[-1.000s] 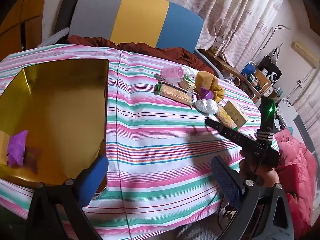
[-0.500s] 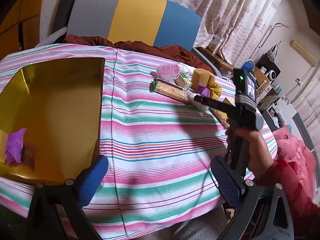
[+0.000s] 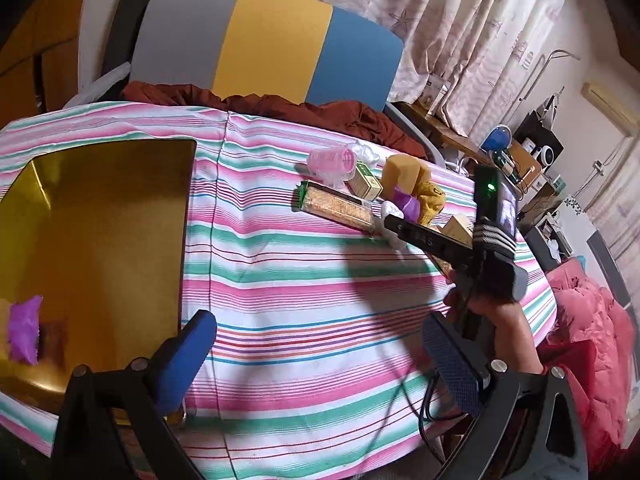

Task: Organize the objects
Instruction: 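Move both tools back to the pile and approach the white plastic bag, then grasp the cracker pack with the left gripper while the right grasps the white bag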

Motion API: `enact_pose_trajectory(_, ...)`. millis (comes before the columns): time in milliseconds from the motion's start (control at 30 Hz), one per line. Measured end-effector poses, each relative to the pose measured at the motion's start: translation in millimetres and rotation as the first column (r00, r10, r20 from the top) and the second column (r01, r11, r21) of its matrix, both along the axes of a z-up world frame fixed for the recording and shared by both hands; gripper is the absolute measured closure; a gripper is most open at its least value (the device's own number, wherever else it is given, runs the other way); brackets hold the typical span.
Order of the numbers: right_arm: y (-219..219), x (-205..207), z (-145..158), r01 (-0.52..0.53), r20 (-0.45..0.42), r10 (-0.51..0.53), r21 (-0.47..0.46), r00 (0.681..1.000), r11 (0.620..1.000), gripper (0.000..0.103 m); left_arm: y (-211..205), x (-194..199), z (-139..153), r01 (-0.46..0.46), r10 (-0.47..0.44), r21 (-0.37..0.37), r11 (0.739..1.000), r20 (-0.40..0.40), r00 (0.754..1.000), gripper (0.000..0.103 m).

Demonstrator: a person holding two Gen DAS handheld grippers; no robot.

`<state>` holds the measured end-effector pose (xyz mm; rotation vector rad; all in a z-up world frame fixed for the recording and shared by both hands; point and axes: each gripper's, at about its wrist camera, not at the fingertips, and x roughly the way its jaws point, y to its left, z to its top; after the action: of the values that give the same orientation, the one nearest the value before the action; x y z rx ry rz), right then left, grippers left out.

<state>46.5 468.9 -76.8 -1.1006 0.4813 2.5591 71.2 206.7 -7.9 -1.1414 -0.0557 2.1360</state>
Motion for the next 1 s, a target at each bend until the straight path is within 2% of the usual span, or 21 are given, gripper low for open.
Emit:
enact_pose_trajectory(100,6.9,-12.0,-10.8,-0.011,0.011,0.012,-0.07,1.0,0.997,0.055,3.8,-2.3,-1.6,-0.001,0.001,-0.015,1.0,0.004,1.0,0.0)
enact_pose_trajectory(167,11.1,-7.5,-16.5,-0.003,-0.023,0.001,-0.115,1.0,0.993,0.066,7.7,-4.1,-2.9,0.003,-0.003,-0.027,1.0,0.006,1.0,0.0)
enact_pose_trajectory(400,12.2,41.0,-15.6,0.122,-0.111,-0.139,-0.143,0.984,0.982,0.068,35.9,-27.2,-4.5,-0.005,0.006,-0.04,0.999,0.016,1.0,0.0)
enact_pose_trajectory(600,2.6,62.0,-10.2,0.185,-0.171,-0.199,-0.097,0.965,0.978,0.067,84.3,-76.4,-11.6,-0.04,0.043,-0.066,0.997,0.046,0.998,0.0)
enact_pose_trajectory(733,4.2,67.3,-11.5,0.211,-0.199,-0.227,-0.1,0.953,0.972,0.067,129.2,-109.1,-22.0,0.011,-0.012,-0.113,0.994,-0.014,1.0,0.0)
enact_pose_trajectory(800,12.0,71.5,-15.6,0.229,-0.196,-0.251,-0.128,0.948,0.965,0.067,143.7,-125.5,-30.9,0.016,-0.02,-0.099,0.995,-0.035,0.999,0.0)
enact_pose_trajectory(867,18.8,74.7,-20.5,0.253,-0.191,-0.282,-0.164,0.94,0.954,0.067,154.2,-140.9,-44.1,0.005,-0.005,-0.13,0.992,-0.001,1.0,0.0)
enact_pose_trajectory(933,25.0,78.3,-24.7,0.263,-0.2,-0.304,-0.204,0.931,0.943,0.067,161.2,-151.8,-61.0,0.025,-0.017,-0.128,0.991,0.058,0.998,0.001)
enact_pose_trajectory(1000,27.6,80.2,-26.0,0.268,-0.206,-0.312,-0.219,0.927,0.938,0.067,163.8,-152.6,-70.4,0.046,-0.03,-0.149,0.988,0.111,0.993,0.006)
